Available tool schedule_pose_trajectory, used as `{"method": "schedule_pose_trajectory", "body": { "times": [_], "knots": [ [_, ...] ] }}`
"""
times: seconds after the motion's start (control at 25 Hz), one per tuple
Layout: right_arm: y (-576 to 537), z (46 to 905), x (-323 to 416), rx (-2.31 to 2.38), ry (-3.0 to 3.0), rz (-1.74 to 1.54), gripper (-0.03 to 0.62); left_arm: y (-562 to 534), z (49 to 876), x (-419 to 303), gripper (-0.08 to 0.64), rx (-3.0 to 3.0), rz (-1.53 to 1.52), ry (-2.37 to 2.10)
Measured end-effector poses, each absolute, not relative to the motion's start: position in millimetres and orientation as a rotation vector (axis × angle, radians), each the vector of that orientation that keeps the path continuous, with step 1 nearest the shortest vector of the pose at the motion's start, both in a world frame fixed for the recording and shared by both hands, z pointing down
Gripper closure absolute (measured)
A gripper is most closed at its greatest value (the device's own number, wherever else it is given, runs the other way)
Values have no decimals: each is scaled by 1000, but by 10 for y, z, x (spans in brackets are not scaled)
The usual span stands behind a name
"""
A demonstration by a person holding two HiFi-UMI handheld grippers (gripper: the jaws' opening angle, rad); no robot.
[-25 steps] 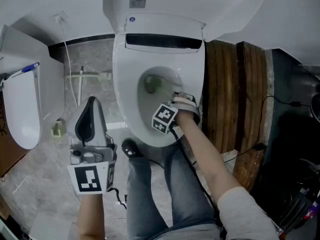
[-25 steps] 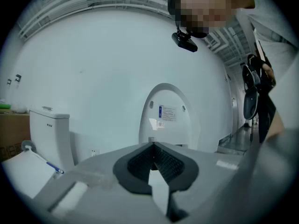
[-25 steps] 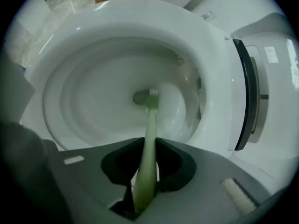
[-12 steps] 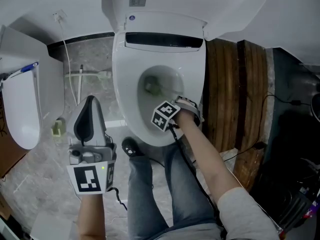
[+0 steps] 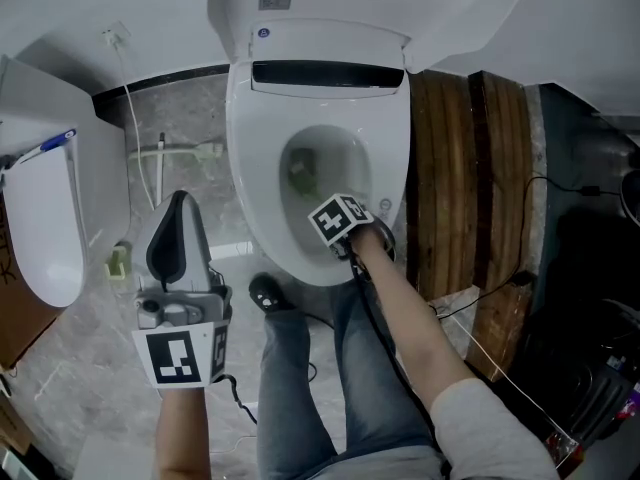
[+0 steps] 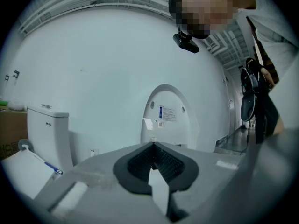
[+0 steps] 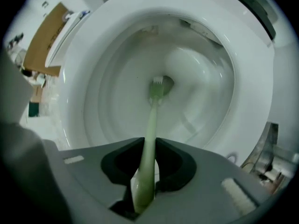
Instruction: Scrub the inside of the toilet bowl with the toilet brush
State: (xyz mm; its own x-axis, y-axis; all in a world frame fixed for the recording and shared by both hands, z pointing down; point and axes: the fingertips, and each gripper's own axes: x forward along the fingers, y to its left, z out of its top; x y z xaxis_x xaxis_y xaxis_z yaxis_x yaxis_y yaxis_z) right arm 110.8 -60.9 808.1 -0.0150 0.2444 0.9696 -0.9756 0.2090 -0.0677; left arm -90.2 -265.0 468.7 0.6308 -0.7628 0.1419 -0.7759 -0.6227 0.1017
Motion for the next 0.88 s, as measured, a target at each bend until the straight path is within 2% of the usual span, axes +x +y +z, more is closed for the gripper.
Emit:
{"method": "schedule_pose_trajectory", "body": {
  "times": [0.48, 0.88],
  "knots": [
    [-502, 7980, 552, 1126, -1185, 1701, 512, -2554, 4633, -1104, 558, 2747, 112, -1208],
    [-555, 7780, 589, 1359, -1218, 1597, 518, -2422, 4524, -1131, 558, 2762, 106, -1198]
  ]
}}
